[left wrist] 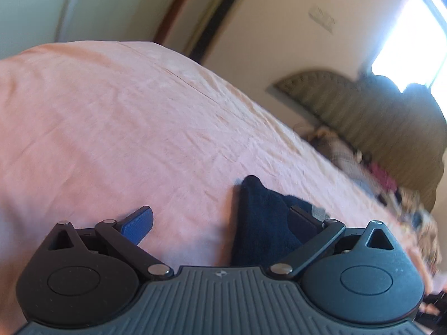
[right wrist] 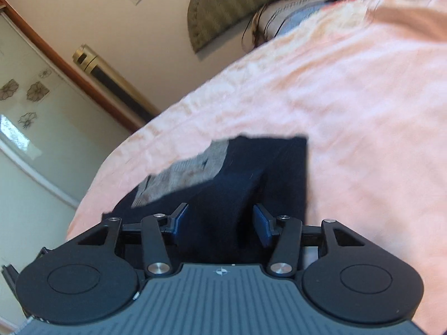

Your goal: Fold small clothes

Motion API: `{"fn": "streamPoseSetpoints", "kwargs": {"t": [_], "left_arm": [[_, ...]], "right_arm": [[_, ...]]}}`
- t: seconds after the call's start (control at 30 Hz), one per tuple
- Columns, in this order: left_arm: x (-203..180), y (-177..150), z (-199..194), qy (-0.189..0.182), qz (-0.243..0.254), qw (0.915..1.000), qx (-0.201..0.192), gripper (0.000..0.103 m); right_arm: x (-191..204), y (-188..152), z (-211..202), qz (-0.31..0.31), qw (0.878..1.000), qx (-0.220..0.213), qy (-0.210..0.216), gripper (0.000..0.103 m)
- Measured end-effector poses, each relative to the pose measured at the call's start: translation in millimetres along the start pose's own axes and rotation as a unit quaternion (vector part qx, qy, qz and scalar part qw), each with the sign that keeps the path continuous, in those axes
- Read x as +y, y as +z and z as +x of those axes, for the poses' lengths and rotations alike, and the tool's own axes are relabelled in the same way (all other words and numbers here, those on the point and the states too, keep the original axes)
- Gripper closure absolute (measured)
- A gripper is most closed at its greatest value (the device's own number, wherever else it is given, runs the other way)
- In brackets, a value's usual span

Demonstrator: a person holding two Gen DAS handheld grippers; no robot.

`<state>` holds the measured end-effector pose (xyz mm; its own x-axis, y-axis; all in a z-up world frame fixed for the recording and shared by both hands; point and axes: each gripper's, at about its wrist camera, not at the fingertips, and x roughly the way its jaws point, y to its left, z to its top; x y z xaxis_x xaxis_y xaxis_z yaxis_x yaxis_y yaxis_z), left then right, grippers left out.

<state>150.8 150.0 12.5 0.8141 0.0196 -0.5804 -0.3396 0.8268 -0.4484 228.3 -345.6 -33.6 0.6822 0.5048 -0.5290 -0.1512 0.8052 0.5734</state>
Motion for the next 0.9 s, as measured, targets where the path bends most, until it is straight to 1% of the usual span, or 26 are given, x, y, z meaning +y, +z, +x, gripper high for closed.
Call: {"fn": "streamPoseSetpoints", "kwargs": {"t": [0.07,0.1,0.13,0.17,0.2,0.23,0.27,0.3,0.33,0.37,0.4,0.43,0.47,0.5,0.53,0.57,0.6,0.63,0.7,0.73,0.77,0.8,0.83,0.87,0.9], "left_arm": [[-15,12,27,-0.001,0.052,0.9974,0.050,0.002],[-22,16,38,0.010,0.074,0.9949,0.068,0.005],[-30,19,46,0.027,0.101,0.9921,0.069,0.010],[-36,21,53,0.033,0.120,0.9893,0.076,0.019],[-40,23,58,0.037,0.135,0.9871,0.077,0.022],[-43,24,62,0.039,0.148,0.9850,0.080,0.034],[-47,25,65,0.041,0.164,0.9824,0.081,0.048],[-50,25,67,0.040,0.179,0.9796,0.082,0.056],[-52,24,67,0.038,0.195,0.9766,0.083,0.077],[-55,22,67,0.033,0.209,0.9738,0.084,0.096],[-57,20,65,0.028,0.221,0.9716,0.080,0.098],[-62,16,62,0.035,0.242,0.9673,0.069,0.099],[-66,11,60,0.043,0.267,0.9611,0.056,0.100],[-72,7,57,0.062,0.295,0.9530,0.032,0.100],[-73,5,55,0.075,0.311,0.9473,0.013,0.100],[-72,3,56,0.084,0.318,0.9443,0.006,0.100],[-69,1,59,0.086,0.322,0.9427,0.013,0.100],[-66,-1,60,0.084,0.324,0.9422,0.009,0.100],[-68,-6,55,0.080,0.346,0.9349,0.002,0.100],[-72,-8,52,0.067,0.359,0.9308,0.006,0.099],[-75,-8,47,0.053,0.375,0.9257,0.007,0.093],[-78,-8,42,0.046,0.390,0.9198,0.003,0.089],[-81,-8,36,0.046,0.402,0.9143,-0.006,0.071],[-87,-8,31,0.048,0.412,0.9096,-0.030,0.044],[-91,-7,23,0.045,0.417,0.9053,-0.065,0.028]], "right_arm": [[0,13,5,-0.015,0.999,-0.009,-0.031,0.049],[3,19,10,-0.032,0.998,-0.010,-0.052,0.049],[7,24,17,-0.054,0.996,-0.010,-0.069,0.049],[11,28,24,-0.077,0.994,-0.007,-0.081,0.049],[16,32,33,-0.100,0.991,-0.002,-0.094,0.049],[19,35,43,-0.129,0.986,0.006,-0.110,0.049],[21,37,54,-0.149,0.981,0.014,-0.126,0.049],[20,40,64,-0.160,0.976,0.023,-0.143,0.049],[17,41,74,-0.164,0.974,0.038,-0.152,0.049],[16,39,79,-0.173,0.973,0.039,-0.150,0.048],[20,35,83,-0.195,0.969,0.043,-0.145,0.051],[26,32,85,-0.218,0.965,0.049,-0.139,0.057],[28,30,85,-0.231,0.963,0.057,-0.127,0.079],[27,32,85,-0.227,0.964,0.061,-0.121,0.091],[25,36,83,-0.217,0.967,0.061,-0.120,0.093],[21,40,79,-0.208,0.969,0.052,-0.120,0.094],[14,43,75,-0.193,0.973,0.043,-0.122,0.095],[6,44,72,-0.179,0.976,0.039,-0.122,0.095],[-2,43,72,-0.160,0.980,0.034,-0.109,0.095],[-2,43,72,-0.151,0.982,0.037,-0.105,0.093],[-1,45,72,-0.142,0.985,0.043,-0.091,0.080],[1,48,70,-0.136,0.986,0.046,-0.080,0.066],[5,50,67,-0.133,0.988,0.037,-0.070,0.056],[9,51,62,-0.133,0.989,0.016,-0.058,0.041],[14,52,60,-0.135,0.990,0.001,-0.046,0.038]]}}
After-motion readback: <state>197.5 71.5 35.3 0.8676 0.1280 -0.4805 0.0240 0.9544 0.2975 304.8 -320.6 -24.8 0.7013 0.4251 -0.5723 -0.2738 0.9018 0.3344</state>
